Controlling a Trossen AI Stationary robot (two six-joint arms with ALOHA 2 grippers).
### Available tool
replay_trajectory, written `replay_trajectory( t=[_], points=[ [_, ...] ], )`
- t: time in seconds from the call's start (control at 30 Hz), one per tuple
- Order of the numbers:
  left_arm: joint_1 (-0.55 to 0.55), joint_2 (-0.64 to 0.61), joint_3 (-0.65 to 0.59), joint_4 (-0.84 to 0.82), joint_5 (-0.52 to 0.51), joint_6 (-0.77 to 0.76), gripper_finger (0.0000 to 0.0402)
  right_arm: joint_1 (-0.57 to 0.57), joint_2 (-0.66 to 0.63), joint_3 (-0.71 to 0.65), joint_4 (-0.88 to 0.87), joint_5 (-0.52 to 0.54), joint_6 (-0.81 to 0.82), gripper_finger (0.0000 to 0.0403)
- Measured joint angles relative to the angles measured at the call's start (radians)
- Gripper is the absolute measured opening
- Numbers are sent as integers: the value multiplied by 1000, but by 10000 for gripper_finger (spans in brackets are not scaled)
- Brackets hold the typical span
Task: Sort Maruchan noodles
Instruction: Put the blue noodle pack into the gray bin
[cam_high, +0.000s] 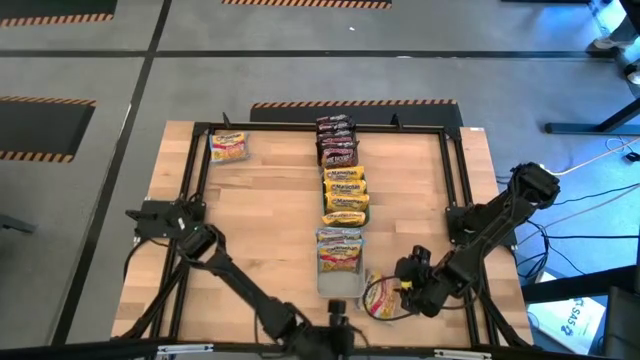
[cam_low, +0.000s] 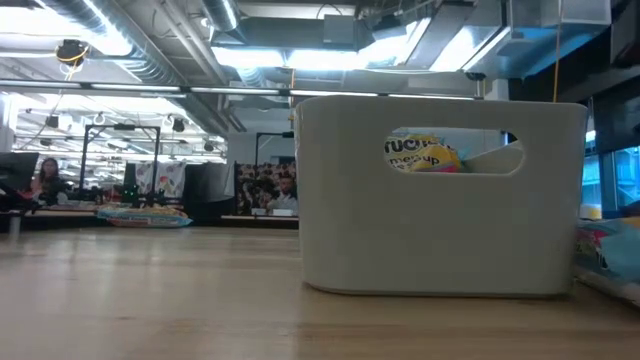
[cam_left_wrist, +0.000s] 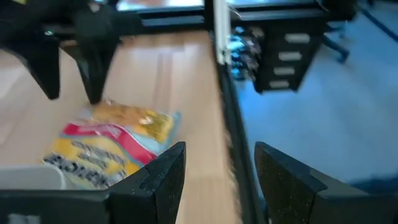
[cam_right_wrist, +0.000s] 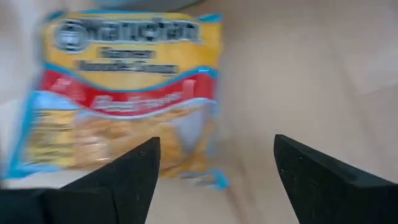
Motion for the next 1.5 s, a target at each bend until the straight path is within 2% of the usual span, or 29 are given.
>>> replay_trajectory(
  t=[0.13, 0.3, 0.47, 0.7, 0.87, 1.07, 1.13, 1.33, 1.5],
  points=[
    [42, 15, -13, 87, 24, -8, 186, -1, 0, -41, 17, 46, 4, 295],
    [64, 78, -13, 150, 68, -56, 185, 0, 0, -59, 111, 45, -28, 295],
    [73, 111, -12, 165, 49, -99, 185, 0, -1, -61, 162, 45, -57, 295],
    [91, 113, -11, 114, 43, -93, 185, 0, -1, -61, 203, 35, -59, 295],
    [79, 109, -10, 81, 38, -91, 185, 0, 5, -61, 246, -31, -57, 295],
    [46, 35, 5, -29, -31, -93, 185, -1, 5, -61, 244, -33, -56, 295],
    [34, 14, 33, -71, -21, -112, 185, -1, 5, -61, 244, -32, -43, 295],
    [-9, 37, 45, -140, 105, -354, 185, -1, 5, -61, 243, -24, -9, 295],
    [-3, 85, 45, -153, -14, -481, 185, -1, 5, -61, 245, 17, -6, 295]
  ],
)
